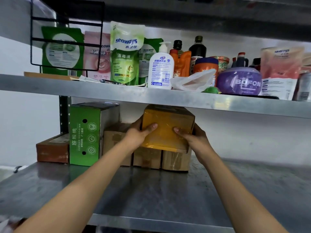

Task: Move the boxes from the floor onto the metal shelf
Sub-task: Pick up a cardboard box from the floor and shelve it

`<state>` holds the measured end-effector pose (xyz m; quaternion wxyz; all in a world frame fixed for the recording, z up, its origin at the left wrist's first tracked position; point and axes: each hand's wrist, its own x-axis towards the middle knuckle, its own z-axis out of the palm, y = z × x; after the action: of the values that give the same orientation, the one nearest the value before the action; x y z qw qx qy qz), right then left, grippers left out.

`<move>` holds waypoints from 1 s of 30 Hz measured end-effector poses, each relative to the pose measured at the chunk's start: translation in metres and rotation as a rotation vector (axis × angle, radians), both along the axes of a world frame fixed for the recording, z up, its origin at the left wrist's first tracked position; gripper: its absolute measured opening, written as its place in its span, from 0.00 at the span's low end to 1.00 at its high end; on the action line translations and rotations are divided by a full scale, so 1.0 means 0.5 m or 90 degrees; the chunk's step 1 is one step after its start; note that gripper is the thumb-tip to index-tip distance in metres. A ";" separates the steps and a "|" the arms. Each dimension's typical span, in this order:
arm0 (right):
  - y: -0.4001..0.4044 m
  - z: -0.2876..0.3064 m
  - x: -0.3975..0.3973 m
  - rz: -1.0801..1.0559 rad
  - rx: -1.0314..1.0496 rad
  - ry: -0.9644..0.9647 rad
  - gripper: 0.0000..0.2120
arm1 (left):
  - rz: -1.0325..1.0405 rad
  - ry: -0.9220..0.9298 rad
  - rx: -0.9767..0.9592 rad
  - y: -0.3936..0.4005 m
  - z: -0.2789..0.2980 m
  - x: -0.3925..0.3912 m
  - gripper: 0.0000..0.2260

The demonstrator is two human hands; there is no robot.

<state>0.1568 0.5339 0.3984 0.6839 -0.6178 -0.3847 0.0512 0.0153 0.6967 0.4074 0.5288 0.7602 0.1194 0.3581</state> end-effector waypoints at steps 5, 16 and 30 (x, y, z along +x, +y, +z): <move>0.100 0.015 -0.014 -0.035 -0.080 -0.081 0.36 | 0.055 -0.041 -0.022 0.078 -0.008 -0.018 0.25; 0.281 0.026 -0.027 -0.016 -0.088 -0.088 0.40 | 0.375 0.089 0.176 0.210 0.018 -0.047 0.17; 0.392 0.024 -0.028 -0.065 -0.141 -0.104 0.34 | 0.380 0.219 0.635 0.287 -0.058 -0.084 0.20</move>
<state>0.1430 0.7298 0.4105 0.5799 -0.7101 -0.3994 0.0082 -0.0266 0.8401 0.3782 -0.0417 0.8971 0.2286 0.3758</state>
